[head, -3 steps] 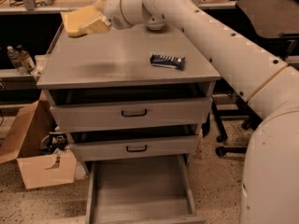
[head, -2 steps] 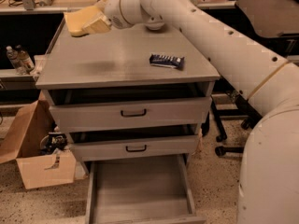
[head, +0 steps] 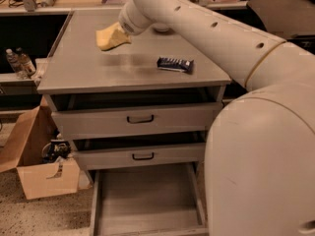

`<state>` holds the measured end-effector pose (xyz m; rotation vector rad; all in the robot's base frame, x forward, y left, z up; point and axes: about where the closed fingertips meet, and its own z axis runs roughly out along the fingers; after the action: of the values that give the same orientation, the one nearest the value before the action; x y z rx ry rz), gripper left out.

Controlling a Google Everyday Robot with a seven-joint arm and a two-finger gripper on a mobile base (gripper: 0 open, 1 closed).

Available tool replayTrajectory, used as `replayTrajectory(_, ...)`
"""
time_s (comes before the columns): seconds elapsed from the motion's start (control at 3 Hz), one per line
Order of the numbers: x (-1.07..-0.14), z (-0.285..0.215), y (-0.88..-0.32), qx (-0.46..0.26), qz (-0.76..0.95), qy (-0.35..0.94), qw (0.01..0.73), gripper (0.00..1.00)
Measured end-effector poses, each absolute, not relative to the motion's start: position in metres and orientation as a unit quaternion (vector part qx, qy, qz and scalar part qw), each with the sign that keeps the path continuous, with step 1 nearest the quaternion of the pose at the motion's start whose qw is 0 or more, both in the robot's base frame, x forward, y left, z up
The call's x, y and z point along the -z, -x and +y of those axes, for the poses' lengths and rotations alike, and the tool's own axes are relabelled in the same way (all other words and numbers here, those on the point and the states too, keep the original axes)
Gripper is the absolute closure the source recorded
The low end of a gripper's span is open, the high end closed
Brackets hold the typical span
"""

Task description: Pick sponge from bottom drawer and place on counter

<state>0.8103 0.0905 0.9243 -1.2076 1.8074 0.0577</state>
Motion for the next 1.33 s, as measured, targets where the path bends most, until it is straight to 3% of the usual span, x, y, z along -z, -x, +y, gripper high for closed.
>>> replayTrajectory(0.33, -0.8995, 0.0574, -0.8248, -0.017, 0.796, 0.435, 0.421, 1.0)
replayTrajectory(1.0, -0.8962, 0.0556, -0.8248, -0.02, 0.802, 0.427, 0.417, 0.57)
replayTrajectory(1.33, -0.8962, 0.0556, -0.8248, -0.02, 0.802, 0.427, 0.417, 0.26)
